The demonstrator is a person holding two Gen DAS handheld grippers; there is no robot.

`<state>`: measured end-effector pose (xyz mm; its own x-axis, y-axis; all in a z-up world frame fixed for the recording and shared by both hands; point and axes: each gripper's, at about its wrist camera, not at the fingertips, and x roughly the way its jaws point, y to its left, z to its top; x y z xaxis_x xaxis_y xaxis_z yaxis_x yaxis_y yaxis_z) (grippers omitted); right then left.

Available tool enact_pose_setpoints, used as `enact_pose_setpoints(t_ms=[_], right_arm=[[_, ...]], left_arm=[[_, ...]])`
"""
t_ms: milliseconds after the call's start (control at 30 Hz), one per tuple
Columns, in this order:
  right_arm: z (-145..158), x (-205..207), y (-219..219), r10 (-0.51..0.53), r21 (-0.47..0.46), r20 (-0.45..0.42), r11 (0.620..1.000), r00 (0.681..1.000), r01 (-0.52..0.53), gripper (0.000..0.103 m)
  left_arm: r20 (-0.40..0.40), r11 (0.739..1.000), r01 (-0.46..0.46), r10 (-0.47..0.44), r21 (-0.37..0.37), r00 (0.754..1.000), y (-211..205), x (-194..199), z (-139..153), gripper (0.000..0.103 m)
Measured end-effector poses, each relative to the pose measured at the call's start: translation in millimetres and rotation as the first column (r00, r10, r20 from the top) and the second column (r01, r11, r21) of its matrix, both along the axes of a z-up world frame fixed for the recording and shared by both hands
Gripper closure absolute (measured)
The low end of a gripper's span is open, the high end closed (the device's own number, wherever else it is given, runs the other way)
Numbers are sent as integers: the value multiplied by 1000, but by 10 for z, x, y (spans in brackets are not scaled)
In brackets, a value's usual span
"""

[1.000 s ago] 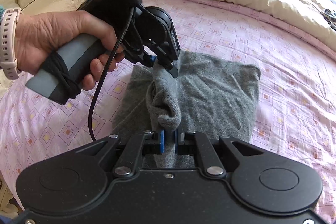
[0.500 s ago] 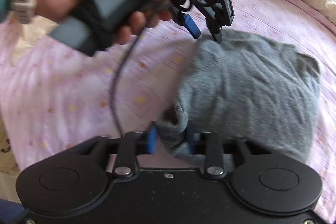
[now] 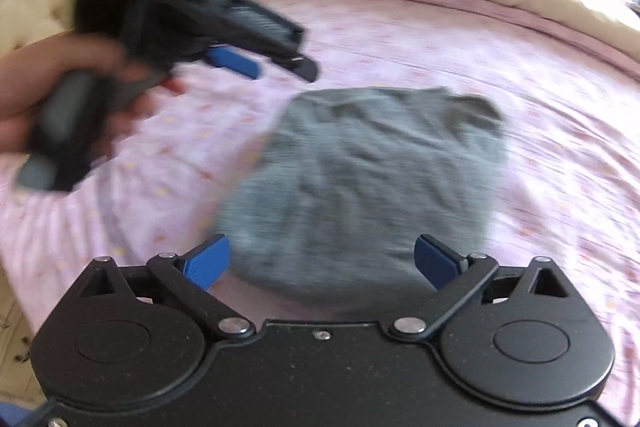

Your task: Fold small clothes

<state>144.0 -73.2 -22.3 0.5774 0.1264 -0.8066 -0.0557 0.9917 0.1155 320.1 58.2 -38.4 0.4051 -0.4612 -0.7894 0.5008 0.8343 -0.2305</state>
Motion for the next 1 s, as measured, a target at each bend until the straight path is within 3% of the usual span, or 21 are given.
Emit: enact_pose_setpoints(t_ms=[133,200,333,433,600,800,1000], right_arm=[[-86,17,-347,-118,-30,-23,993,993,118,2],[-124,16,-527,-163,-31,-40,986,986,162,2],[-212,52,-798,-232,-30,-76,973,970,231,1],[-236,116,-949,-260,-15,-83,966,962,259,1],[-277,330,-1095,-241,14,-72,970,968,243,1],[-539,833,-1157,-184,31,-131,981,974,189,1],[-818,1426,-1391,-226,21,-204,972,953,235,1]], left_arm=[[1,996,91,-91,-23,996,-227,-334,-74,36],[-7,994,106,-106,2,994,-291,-436,-185,36],[-45,995,82,-80,50,996,-229,-539,-445,36],[-82,990,48,-38,131,996,-131,-533,-646,36],[-206,996,-66,77,57,975,137,-419,-784,23],[-211,995,-88,98,55,973,136,-428,-824,18],[-222,996,-77,82,34,972,156,-422,-843,16]])
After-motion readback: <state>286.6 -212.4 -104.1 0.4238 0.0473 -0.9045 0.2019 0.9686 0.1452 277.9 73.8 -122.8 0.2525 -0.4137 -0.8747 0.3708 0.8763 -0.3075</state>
